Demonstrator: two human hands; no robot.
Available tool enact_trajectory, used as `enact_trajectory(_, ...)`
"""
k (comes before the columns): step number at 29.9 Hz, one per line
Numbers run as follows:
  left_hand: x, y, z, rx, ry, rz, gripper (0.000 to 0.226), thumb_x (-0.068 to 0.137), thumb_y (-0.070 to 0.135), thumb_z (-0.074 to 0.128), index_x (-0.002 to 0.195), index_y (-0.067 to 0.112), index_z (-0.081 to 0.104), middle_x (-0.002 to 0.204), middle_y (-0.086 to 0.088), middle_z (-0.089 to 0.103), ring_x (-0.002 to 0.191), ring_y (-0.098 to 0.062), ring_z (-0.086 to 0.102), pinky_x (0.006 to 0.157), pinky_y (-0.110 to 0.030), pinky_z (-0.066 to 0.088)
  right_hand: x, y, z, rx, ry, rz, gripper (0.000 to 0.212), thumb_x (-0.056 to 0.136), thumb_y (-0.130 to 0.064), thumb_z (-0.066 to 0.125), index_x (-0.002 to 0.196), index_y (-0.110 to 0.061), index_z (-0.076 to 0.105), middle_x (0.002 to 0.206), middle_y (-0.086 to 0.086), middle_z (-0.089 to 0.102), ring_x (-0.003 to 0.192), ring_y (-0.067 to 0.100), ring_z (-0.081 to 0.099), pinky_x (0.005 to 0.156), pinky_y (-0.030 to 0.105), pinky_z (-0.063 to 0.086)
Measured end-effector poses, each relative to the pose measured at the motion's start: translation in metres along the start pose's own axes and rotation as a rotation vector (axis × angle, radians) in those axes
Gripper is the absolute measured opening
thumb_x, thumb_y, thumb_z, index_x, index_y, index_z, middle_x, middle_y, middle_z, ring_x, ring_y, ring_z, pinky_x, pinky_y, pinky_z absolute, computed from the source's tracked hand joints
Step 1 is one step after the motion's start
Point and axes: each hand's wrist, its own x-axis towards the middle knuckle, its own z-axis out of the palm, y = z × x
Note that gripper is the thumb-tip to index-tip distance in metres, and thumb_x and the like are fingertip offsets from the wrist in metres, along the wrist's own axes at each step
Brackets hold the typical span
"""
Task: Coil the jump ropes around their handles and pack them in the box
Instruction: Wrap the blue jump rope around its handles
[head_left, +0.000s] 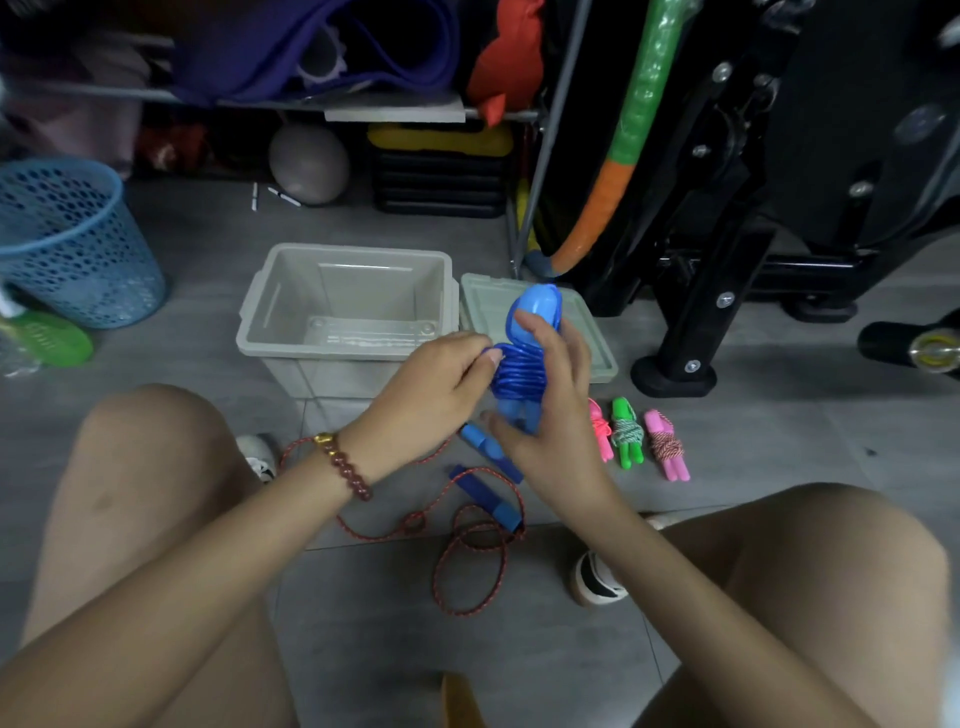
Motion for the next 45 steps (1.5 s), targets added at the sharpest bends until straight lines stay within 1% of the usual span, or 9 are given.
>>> enact_trajectory(11, -0.006, 0.005, 0.005, 0.09, -0.044, 0.007, 0.036, 0.087, 0.031, 0.039, 0.058, 0.009, 0.042, 0.048, 0.0, 0.039, 0.047, -0.016, 0.039, 0.049, -0.035, 0.031, 0.004, 0.018, 0.001, -0.085, 0.008, -0.001, 0.079, 0.069, 0.013, 0.057, 0.132, -0.032, 0.041, 0.151, 0.001, 0.021, 0.107, -0.029, 0.031, 0.074, 0.006, 0.043)
enact_trajectory(15, -0.003, 0.01, 0.01, 0.198, -0.072, 0.091, 0.033, 0.088, 0.035, 0.038, 0.062, 0.015, 0.042, 0.053, 0.004, 0.037, 0.051, -0.011, 0.036, 0.051, -0.032, 0.026, 0.0, 0.042, -0.013, 0.024, -0.029, -0.004, 0.077, 0.069, -0.003, 0.061, 0.134, -0.027, 0.027, 0.135, 0.017, 0.033, 0.118, 0.007, 0.044, 0.091, 0.008, 0.036)
enact_trajectory(17, 0.007, 0.013, 0.02, 0.244, -0.112, 0.131, 0.035, 0.092, 0.035, 0.04, 0.062, 0.017, 0.04, 0.056, 0.005, 0.037, 0.054, -0.011, 0.037, 0.052, -0.032, 0.023, -0.002, 0.058, -0.023, 0.061, 0.033, 0.091, 0.076, 0.068, -0.012, 0.069, 0.126, -0.032, 0.025, 0.122, 0.015, 0.042, 0.1, 0.013, 0.056, 0.082, 0.011, 0.042)
enact_trajectory(21, 0.042, 0.007, 0.048, 0.131, -0.288, 0.111, 0.032, 0.092, 0.039, 0.049, 0.064, 0.026, 0.041, 0.068, 0.007, 0.045, 0.064, -0.009, 0.048, 0.059, -0.032, 0.037, -0.005, 0.089, -0.048, -0.001, 0.171, 0.185, 0.069, 0.065, 0.001, 0.079, 0.111, -0.036, 0.044, 0.114, -0.003, 0.044, 0.108, 0.005, 0.046, 0.09, 0.007, 0.037)
enact_trajectory(25, 0.078, -0.004, 0.085, 0.022, -0.513, 0.116, 0.016, 0.089, 0.04, 0.055, 0.101, 0.028, 0.051, 0.105, 0.014, 0.044, 0.089, -0.004, 0.057, 0.082, -0.036, 0.049, 0.008, 0.157, -0.069, -0.039, 0.235, 0.347, 0.066, 0.069, -0.003, 0.079, 0.125, -0.024, 0.049, 0.117, -0.001, 0.052, 0.108, 0.011, 0.047, 0.092, 0.01, 0.037)
enact_trajectory(28, 0.094, -0.027, 0.119, -0.068, -0.462, 0.016, 0.017, 0.091, 0.022, 0.056, 0.108, 0.021, 0.055, 0.112, 0.008, 0.05, 0.093, -0.006, 0.057, 0.084, -0.026, 0.046, 0.017, 0.237, -0.077, -0.013, 0.304, 0.589, 0.068, 0.07, 0.008, 0.073, 0.128, -0.009, 0.043, 0.111, 0.007, 0.055, 0.095, 0.018, 0.055, 0.081, 0.028, 0.047)
enact_trajectory(33, 0.087, -0.083, 0.163, -0.359, -0.343, -0.239, 0.02, 0.091, 0.004, 0.053, 0.089, 0.023, 0.059, 0.093, 0.005, 0.064, 0.08, 0.0, 0.059, 0.075, -0.008, 0.042, 0.021, 0.338, -0.079, -0.171, 0.37, 0.868, 0.036, 0.079, 0.01, 0.06, 0.114, 0.009, 0.051, 0.104, 0.019, 0.056, 0.087, 0.019, 0.047, 0.064, 0.015, 0.03)
enact_trajectory(38, 0.077, -0.141, 0.184, -0.344, -0.342, -0.33, 0.033, 0.091, -0.002, 0.048, 0.081, 0.028, 0.059, 0.077, 0.016, 0.065, 0.074, 0.004, 0.06, 0.071, -0.012, 0.045, 0.025, 0.403, -0.054, -0.177, 0.277, 0.859, 0.042, 0.078, 0.008, 0.061, 0.116, -0.002, 0.049, 0.118, 0.019, 0.053, 0.103, 0.03, 0.053, 0.079, 0.027, 0.04)
enact_trajectory(45, 0.066, -0.167, 0.173, -0.291, -0.305, -0.397, 0.035, 0.091, -0.005, 0.046, 0.078, 0.025, 0.059, 0.076, 0.012, 0.062, 0.059, 0.011, 0.053, 0.058, -0.005, 0.039, 0.016, 0.399, -0.034, -0.378, 0.308, 0.806, 0.067, 0.076, 0.006, 0.064, 0.138, -0.007, 0.041, 0.148, 0.019, 0.024, 0.135, 0.033, 0.029, 0.107, 0.035, 0.03)
